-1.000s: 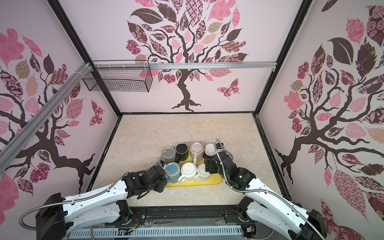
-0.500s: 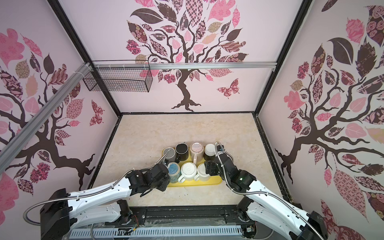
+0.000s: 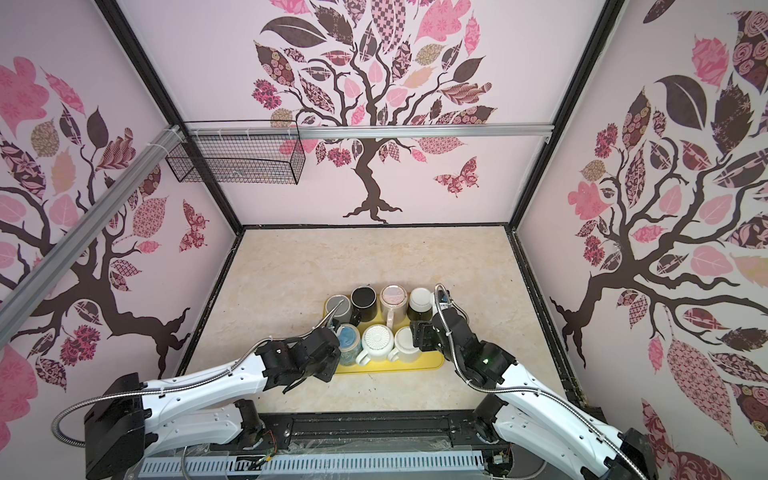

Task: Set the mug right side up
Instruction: 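Lower the left gripper and close it on the blue mug's handle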

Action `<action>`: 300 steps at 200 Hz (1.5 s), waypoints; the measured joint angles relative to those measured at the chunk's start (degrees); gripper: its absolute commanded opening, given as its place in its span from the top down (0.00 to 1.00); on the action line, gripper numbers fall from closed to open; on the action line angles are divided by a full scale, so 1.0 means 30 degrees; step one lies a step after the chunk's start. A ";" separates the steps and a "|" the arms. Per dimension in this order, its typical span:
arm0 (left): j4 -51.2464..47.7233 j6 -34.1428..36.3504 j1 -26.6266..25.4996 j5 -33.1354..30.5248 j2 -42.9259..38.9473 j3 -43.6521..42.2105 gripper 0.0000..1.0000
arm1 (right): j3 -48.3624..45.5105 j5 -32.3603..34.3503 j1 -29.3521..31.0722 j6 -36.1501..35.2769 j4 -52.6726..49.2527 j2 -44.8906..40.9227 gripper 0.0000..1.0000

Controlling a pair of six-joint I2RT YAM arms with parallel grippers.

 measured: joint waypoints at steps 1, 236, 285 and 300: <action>0.0000 0.0007 0.0000 -0.0015 0.0000 0.0000 0.63 | 0.0000 0.0000 0.0000 0.0007 0.0000 0.0000 0.32; -0.0459 0.0415 -0.0087 -0.2164 -0.0459 0.0168 0.62 | -0.1042 -0.2769 0.0000 0.1071 0.1290 -0.0823 0.45; -0.0525 0.0809 -0.0102 -0.2331 -0.0051 0.0794 0.70 | -0.1180 -0.2834 0.0000 0.1115 0.1377 -0.1078 0.46; -0.0510 0.0889 -0.0109 -0.2339 0.0153 0.0896 0.72 | -0.1282 -0.2849 0.0000 0.1151 0.1348 -0.1115 0.46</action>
